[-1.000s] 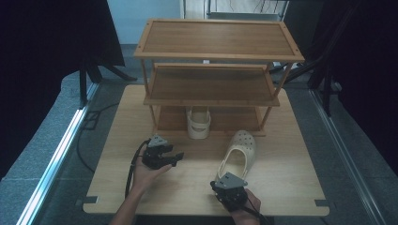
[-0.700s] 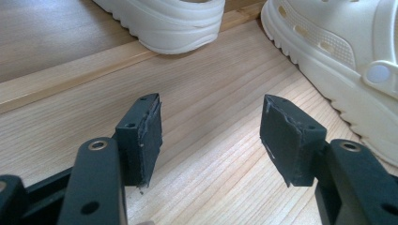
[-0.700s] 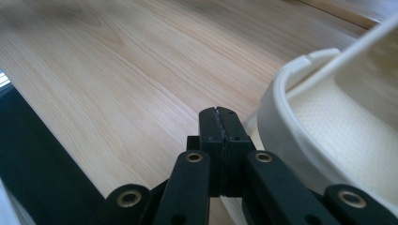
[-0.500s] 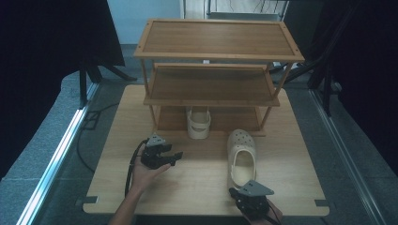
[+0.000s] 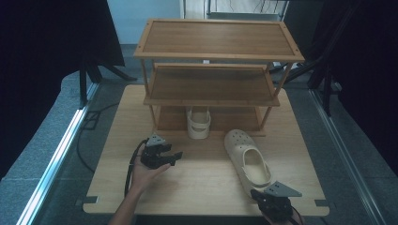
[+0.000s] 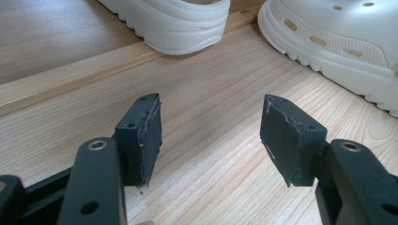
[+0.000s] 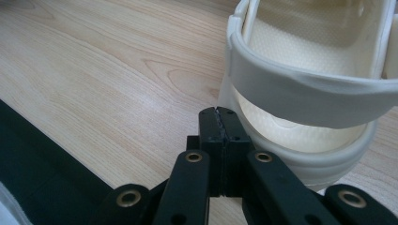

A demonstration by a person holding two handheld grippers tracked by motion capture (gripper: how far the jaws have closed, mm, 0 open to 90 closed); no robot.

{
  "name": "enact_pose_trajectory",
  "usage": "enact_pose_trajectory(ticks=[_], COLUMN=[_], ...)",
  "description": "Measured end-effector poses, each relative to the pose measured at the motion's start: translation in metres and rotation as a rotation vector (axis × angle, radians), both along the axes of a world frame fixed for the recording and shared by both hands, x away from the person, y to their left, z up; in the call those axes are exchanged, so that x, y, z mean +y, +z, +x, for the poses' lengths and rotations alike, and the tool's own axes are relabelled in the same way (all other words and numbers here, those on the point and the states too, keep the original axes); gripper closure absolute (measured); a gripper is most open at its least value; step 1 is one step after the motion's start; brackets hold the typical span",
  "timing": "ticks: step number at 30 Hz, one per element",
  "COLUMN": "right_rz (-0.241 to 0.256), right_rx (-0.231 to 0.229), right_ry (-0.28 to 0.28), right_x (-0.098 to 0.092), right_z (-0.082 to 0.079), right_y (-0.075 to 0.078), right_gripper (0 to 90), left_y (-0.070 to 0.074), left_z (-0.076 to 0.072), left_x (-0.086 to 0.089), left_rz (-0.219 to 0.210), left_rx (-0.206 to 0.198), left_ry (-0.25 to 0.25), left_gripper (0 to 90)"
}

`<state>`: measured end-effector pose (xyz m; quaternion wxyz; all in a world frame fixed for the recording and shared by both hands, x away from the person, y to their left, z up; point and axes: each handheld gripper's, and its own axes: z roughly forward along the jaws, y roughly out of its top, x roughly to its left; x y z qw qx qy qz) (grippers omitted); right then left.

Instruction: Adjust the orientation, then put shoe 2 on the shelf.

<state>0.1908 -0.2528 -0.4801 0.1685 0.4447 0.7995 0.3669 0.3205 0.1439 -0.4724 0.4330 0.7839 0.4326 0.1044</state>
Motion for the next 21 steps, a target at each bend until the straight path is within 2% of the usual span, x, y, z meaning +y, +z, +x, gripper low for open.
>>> enact_pose_trajectory(ticks=[2, 4, 7, 9, 10, 11, 15, 17, 19, 21], right_rz=[-0.006, 0.006, 0.012, 0.022, 0.052, 0.058, 0.056, 0.061, 0.068, 0.083], right_rx=[-0.001, -0.013, -0.052, -0.069, -0.094, -0.111, -0.156, -0.185, -0.190, -0.200], right_ry=[0.005, 0.048, 0.104, 0.117, 0.140, 0.148, 0.135, 0.101, 0.087, 0.045], right_x=[0.001, 0.009, 0.018, 0.019, 0.019, 0.019, 0.015, 0.006, 0.003, -0.009], right_z=[0.000, -0.004, -0.007, -0.008, -0.008, -0.007, -0.003, 0.006, 0.009, 0.020], right_y=[0.000, 0.001, 0.009, 0.013, 0.022, 0.027, 0.039, 0.048, 0.050, 0.055], right_gripper=[87.7, 86.3, 81.7, 80.6, 79.0, 78.2, 74.1, 69.1, 66.9, 64.3], left_y=[0.000, 0.000, 0.000, 0.000, 0.000, 0.000, 0.000, 0.001, 0.001, 0.001], left_z=[0.000, 0.000, 0.000, 0.000, 0.000, 0.000, 0.000, -0.001, -0.001, 0.000], left_x=[0.000, 0.000, 0.000, 0.000, 0.000, 0.000, 0.001, 0.002, 0.002, 0.002], left_rz=[-0.001, 0.000, 0.002, 0.001, 0.001, 0.001, 0.001, -0.001, -0.001, -0.001], left_rx=[-0.001, 0.000, 0.003, 0.003, 0.004, 0.005, 0.009, 0.008, 0.007, 0.007], left_ry=[0.001, 0.000, -0.001, -0.002, -0.003, -0.004, -0.004, -0.003, -0.003, -0.004], left_gripper=[39.4, 39.4, 39.4, 39.4, 39.4, 39.3, 38.8, 38.7, 38.7, 38.6])
